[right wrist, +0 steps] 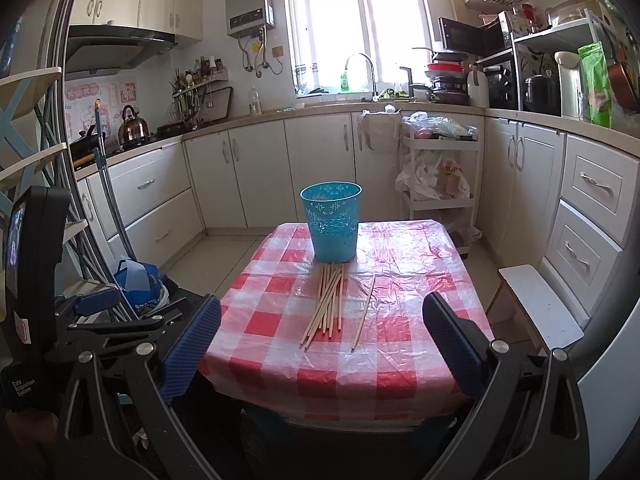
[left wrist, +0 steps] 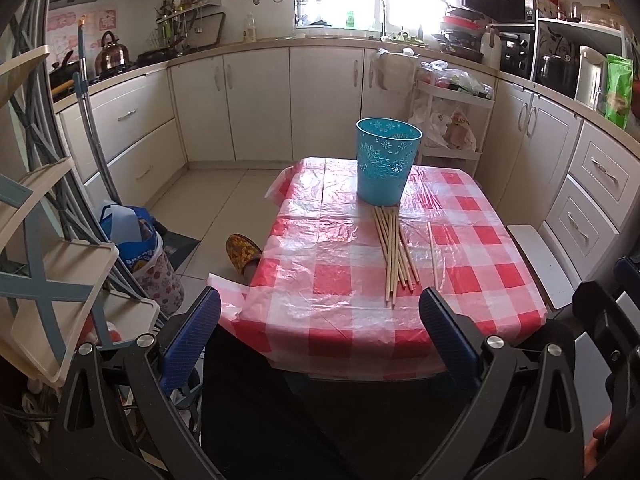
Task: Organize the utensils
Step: 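Lower both grippers onto the stick pile and each grasp one stick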
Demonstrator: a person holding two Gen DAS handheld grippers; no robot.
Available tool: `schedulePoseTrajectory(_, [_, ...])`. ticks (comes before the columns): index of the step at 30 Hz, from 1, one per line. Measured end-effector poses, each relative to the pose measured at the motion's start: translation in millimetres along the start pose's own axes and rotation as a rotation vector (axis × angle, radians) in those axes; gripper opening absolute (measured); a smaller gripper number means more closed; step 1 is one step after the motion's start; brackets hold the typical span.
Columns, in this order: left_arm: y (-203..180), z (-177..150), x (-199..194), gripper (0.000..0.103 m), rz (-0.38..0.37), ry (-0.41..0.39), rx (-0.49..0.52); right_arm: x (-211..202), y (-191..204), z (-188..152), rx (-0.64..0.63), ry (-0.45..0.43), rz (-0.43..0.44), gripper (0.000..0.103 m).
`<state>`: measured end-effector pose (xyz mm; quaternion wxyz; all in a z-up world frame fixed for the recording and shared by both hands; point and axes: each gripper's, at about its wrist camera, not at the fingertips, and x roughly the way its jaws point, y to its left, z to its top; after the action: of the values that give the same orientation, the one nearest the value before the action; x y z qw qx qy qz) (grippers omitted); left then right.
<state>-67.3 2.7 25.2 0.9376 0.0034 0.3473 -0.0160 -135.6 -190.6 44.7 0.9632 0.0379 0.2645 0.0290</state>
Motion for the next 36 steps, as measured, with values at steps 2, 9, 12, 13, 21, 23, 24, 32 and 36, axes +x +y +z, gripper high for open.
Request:
schedulePoseTrajectory(2, [-3,2,17,0.095,-0.003,0.017,0.013,16,-3,1,0.005,0.015,-0.004,0.097])
schedulePoseTrajectory(9, [-8,4,96,0.095,-0.034,0.126,0.022,108,-15,-9,-0.009,0.165,-0.035,0.097])
schedulePoseTrajectory(12, [-13,7,128,0.095,-0.028,0.153,0.027,154,-22,-17,-0.02,0.238,-0.038,0.097])
schedulePoseTrajectory(13, [-13,8,138,0.095,-0.023,0.156,0.025,169,-27,-19,-0.013,0.251,-0.039,0.097])
schedulePoseTrajectory(21, [-30,21,207,0.095,-0.058,0.191,0.041,265,-64,-27,0.028,0.374,-0.117,0.061])
schedulePoseTrajectory(23, [-37,25,221,0.094,-0.061,0.197,0.052,282,-67,-28,0.013,0.389,-0.127,0.061])
schedulePoseTrajectory(24, [-40,27,227,0.093,-0.065,0.199,0.054,291,-68,-28,0.004,0.4,-0.13,0.06])
schedulePoseTrajectory(32, [-67,46,284,0.082,-0.135,0.23,0.066,333,-73,-38,-0.09,0.467,-0.123,0.027])
schedulePoseTrajectory(36, [-82,52,306,0.075,-0.161,0.245,0.092,337,-77,-37,-0.095,0.468,-0.1,0.019])
